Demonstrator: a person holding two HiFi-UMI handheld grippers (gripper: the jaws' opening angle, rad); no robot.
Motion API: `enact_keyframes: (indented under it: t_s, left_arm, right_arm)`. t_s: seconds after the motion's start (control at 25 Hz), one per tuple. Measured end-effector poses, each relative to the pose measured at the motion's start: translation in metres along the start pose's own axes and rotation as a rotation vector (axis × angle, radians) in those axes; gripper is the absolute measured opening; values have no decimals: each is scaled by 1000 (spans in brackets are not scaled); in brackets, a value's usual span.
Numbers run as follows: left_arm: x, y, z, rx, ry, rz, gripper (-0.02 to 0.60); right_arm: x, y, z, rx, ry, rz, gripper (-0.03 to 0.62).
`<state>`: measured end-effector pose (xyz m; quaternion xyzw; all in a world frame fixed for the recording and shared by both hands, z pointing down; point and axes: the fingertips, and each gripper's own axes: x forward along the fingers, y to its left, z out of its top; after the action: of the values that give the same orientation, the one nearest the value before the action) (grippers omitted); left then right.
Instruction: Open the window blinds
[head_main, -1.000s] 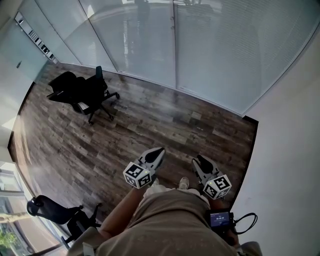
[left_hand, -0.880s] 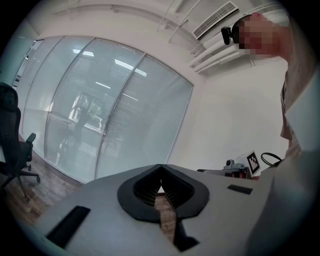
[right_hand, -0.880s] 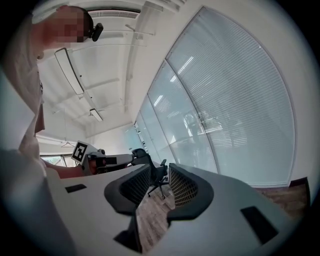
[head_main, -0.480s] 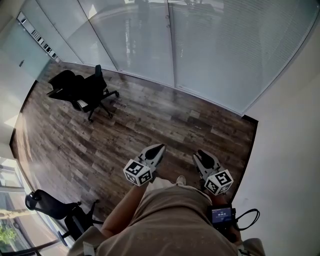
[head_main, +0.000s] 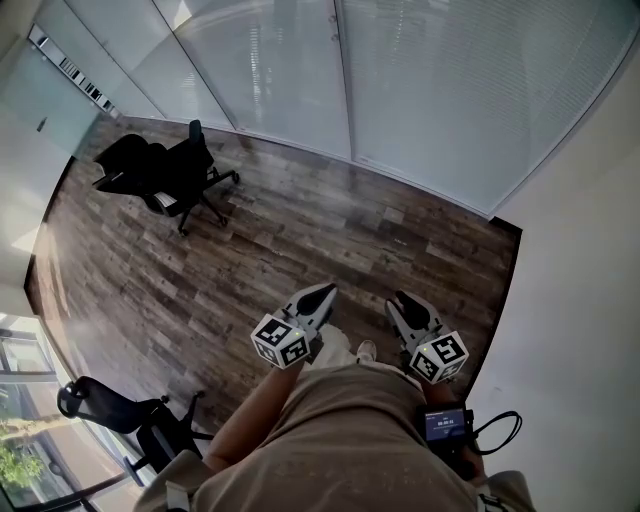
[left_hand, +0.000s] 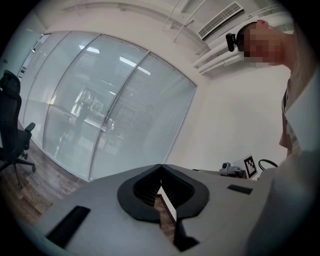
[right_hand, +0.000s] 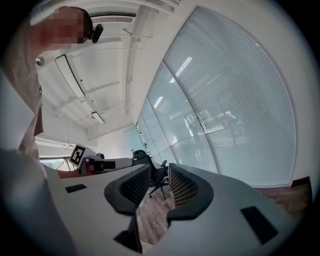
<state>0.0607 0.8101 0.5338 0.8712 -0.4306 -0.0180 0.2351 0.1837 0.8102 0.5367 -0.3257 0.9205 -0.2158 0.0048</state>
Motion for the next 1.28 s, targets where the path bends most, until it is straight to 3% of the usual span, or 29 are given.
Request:
enact_keyframes:
  t_s: [0.24,0.68,1.28]
  left_arm:
    - [12,39,17,6,31,-22,15]
    - [37,130,86,59,29,-75,15]
    - [36,250,127,52,21,-87,15]
  right_arm:
    - [36,-13,12,10,-12,-39,103]
    - [136,-23,46,-10,-21,-71,103]
    - [259,-35,59,-21,-22,-108,103]
